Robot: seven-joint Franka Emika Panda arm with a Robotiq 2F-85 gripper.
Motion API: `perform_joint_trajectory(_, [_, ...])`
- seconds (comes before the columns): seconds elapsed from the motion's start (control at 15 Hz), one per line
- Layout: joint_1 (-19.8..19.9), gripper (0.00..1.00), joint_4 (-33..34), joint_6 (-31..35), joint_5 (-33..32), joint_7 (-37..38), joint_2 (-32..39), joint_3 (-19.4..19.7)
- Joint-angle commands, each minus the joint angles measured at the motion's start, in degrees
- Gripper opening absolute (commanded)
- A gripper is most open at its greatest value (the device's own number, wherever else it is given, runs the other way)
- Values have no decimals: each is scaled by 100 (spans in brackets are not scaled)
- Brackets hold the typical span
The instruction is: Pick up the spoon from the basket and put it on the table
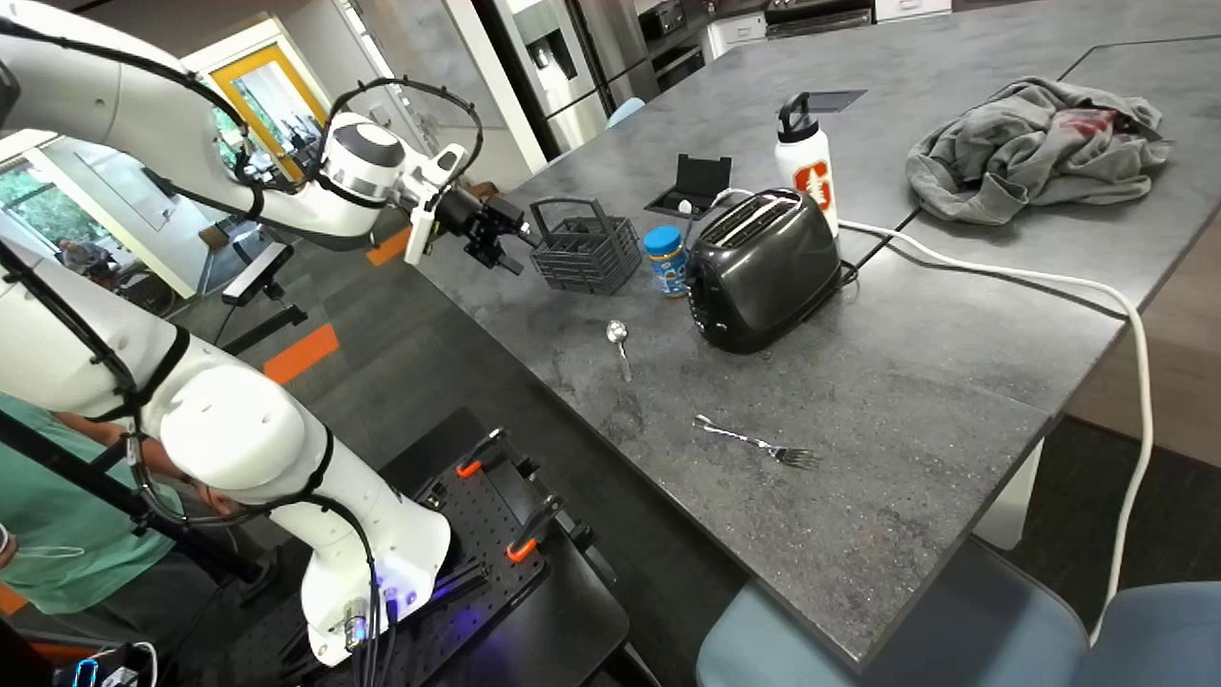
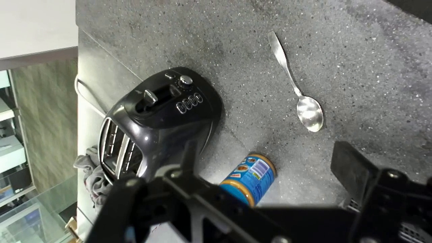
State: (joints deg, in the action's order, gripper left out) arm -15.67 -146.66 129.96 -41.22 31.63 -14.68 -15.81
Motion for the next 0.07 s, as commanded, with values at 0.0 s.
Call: perform_joint_trajectory(0.0, [54, 100, -162, -247, 374, -351, -596, -106])
